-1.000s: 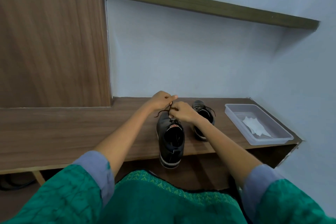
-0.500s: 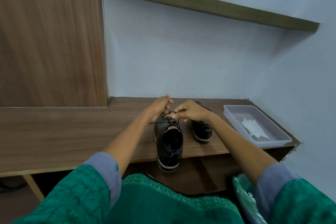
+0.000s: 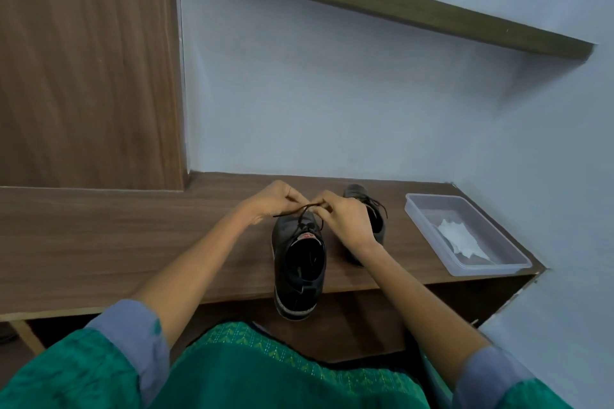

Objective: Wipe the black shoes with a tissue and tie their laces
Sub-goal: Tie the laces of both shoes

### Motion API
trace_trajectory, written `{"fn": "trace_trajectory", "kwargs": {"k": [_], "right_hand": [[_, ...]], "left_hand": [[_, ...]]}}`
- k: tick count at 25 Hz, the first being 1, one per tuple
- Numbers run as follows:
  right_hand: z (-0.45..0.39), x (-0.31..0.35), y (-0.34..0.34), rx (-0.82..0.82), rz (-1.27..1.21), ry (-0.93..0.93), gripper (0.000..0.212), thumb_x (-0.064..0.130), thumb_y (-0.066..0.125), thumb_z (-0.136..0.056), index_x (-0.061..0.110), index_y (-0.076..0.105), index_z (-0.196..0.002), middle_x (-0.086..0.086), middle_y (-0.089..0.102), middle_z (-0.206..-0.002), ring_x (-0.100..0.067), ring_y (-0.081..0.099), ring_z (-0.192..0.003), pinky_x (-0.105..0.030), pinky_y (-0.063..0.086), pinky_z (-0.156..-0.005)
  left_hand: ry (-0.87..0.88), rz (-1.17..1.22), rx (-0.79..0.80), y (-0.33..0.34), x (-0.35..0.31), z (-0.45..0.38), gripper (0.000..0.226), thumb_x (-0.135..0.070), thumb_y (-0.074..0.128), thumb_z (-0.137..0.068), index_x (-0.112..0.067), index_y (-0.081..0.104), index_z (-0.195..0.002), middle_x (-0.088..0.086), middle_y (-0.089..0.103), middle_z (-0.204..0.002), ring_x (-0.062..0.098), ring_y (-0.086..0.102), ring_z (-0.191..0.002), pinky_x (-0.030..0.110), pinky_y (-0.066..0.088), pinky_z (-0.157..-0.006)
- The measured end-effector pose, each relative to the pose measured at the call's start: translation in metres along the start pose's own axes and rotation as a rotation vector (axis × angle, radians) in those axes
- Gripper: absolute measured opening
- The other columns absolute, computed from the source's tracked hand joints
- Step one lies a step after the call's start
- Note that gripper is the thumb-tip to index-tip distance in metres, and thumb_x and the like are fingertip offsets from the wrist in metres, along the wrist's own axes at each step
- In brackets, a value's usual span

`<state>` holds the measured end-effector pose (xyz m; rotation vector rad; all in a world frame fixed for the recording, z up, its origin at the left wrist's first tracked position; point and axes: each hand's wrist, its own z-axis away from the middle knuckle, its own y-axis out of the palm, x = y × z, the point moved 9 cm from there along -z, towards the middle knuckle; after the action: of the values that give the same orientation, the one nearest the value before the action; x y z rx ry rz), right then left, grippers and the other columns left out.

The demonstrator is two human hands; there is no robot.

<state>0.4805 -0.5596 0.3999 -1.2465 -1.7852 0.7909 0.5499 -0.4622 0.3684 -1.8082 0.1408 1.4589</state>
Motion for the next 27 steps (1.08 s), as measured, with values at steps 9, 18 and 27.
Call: {"fn": "trace_trajectory", "kwargs": {"k": [9,18,27], "right_hand": [[0.050,-0.070,0.012,0.095,-0.513,0.646,0.031,0.036,0.057,-0.091,0.014,0.062,-0.070,-0.004,0.067,-0.068,-0.016,0.060,-0.056,-0.031,0.054,-0.052],[0.084,-0.078,0.033,0.332,-0.358,0.816,0.036,0.028,0.044,-0.098,0.011,0.055,-0.069,-0.004,0.060,-0.055,-0.017,0.055,-0.042,-0.025,0.050,-0.045],[0.056,-0.046,0.028,0.233,-0.271,0.510,0.036,0.037,0.054,-0.092,0.007,0.066,-0.076,0.002,0.058,-0.067,-0.012,0.053,-0.063,-0.030,0.043,-0.065]], "left_hand": [[0.059,-0.023,-0.153,-0.010,0.027,0.035,0.013,-0.006,0.053,-0.091,-0.013,0.064,-0.093,0.000,0.067,-0.084,0.007,0.061,-0.081,0.026,0.045,-0.084],[-0.069,-0.001,-0.320,-0.026,0.056,0.055,0.025,-0.007,0.047,-0.095,-0.011,0.055,-0.118,-0.002,0.048,-0.057,0.004,0.047,-0.036,0.027,0.051,-0.050],[-0.083,-0.080,-0.128,0.007,0.062,0.048,0.025,-0.021,0.058,-0.090,-0.012,0.067,-0.111,0.004,0.070,-0.101,0.011,0.062,-0.082,0.032,0.051,-0.086]]}}
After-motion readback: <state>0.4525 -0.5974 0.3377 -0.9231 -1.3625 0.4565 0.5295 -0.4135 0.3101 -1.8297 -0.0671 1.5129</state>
